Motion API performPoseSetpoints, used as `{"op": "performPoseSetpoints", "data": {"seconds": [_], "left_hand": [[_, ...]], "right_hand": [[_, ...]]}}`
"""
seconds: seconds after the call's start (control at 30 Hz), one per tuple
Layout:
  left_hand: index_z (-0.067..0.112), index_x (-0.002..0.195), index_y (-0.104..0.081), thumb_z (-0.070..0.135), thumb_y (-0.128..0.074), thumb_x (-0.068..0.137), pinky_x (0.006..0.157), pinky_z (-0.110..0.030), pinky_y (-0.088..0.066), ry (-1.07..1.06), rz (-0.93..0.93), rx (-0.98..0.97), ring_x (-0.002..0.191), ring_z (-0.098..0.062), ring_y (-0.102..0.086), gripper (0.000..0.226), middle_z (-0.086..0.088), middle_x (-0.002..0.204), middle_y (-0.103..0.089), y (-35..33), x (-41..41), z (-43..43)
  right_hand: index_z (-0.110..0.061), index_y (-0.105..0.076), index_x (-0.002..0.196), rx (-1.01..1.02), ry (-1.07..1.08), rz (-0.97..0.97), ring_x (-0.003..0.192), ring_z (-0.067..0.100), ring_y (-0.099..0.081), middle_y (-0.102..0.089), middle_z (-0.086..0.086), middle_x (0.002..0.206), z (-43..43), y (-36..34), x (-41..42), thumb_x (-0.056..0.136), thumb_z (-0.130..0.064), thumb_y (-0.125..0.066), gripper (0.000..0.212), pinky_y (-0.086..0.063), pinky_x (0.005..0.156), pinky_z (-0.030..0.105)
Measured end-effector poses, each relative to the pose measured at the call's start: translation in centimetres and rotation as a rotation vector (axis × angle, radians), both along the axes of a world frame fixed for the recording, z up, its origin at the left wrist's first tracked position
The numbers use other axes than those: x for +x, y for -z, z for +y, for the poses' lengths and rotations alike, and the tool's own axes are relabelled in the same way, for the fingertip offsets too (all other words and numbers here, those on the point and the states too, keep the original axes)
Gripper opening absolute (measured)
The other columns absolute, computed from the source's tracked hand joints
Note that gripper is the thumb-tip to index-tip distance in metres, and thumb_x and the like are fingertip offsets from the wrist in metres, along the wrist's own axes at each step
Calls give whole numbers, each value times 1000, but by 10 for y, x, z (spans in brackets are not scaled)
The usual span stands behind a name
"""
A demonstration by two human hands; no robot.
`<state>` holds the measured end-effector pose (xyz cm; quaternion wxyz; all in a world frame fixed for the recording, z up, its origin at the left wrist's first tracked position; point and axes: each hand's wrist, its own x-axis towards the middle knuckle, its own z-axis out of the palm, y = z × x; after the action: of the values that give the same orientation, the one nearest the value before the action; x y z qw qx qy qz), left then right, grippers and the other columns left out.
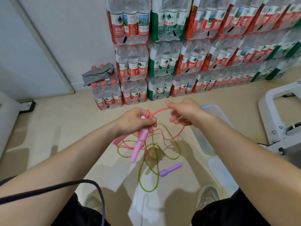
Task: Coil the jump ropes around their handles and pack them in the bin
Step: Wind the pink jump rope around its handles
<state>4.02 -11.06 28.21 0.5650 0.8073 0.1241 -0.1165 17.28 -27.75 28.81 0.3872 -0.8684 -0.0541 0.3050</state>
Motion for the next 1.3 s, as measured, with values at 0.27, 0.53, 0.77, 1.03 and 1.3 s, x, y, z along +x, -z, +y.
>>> {"op": "performPoseSetpoints", "data": {"seconds": [0.27, 0.53, 0.77, 1.03, 1.3], "left_hand": [[5, 94, -71, 21, -63, 99, 68, -24, -54, 164, 78, 6, 74, -19, -70, 19, -12, 81, -73, -3, -2, -2], [-1, 106, -66, 26, -57, 101, 82, -45, -53, 89, 99, -232, 80, -31, -66, 29, -18, 89, -70, -5, -6, 1], [4, 109, -65, 23, -52, 101, 88, -50, -55, 41, 237, -511, 92, -36, -67, 25, -26, 102, -69, 3, -11, -1], [-2, 117, -62, 19, -55, 95, 78, -33, -55, 118, 198, -540, 79, -21, -68, 31, -20, 98, -71, 1, -14, -7], [5, 112, -71, 11, -61, 96, 105, -55, -37, 184, 177, -420, 104, -37, -61, 20, -15, 105, -72, 15, -16, -5]], "right_hand": [[-28, -72, 100, 317, -575, -194, 100, 11, -64, -71, -8, 107, 22, 13, -33, 88, -38, -52, 25, -47, 94, 38], [-23, -62, 60, 337, -491, -207, 51, 6, -43, -55, -6, 55, 18, 21, -24, 103, -40, -52, 48, -35, 58, 28], [-16, -69, 98, 422, -521, -28, 64, 19, -49, -66, 2, 68, 9, 13, -5, 85, -20, -80, 17, -33, 58, 29], [-18, -73, 93, 352, -549, -115, 61, 8, -54, -66, 8, 72, 6, 13, -1, 86, -22, -79, 10, -38, 55, 21], [-2, -53, 68, 74, -659, -384, 56, 16, -38, -41, 1, 60, 6, 18, -3, 95, -64, -50, 68, -30, 56, 34]]}}
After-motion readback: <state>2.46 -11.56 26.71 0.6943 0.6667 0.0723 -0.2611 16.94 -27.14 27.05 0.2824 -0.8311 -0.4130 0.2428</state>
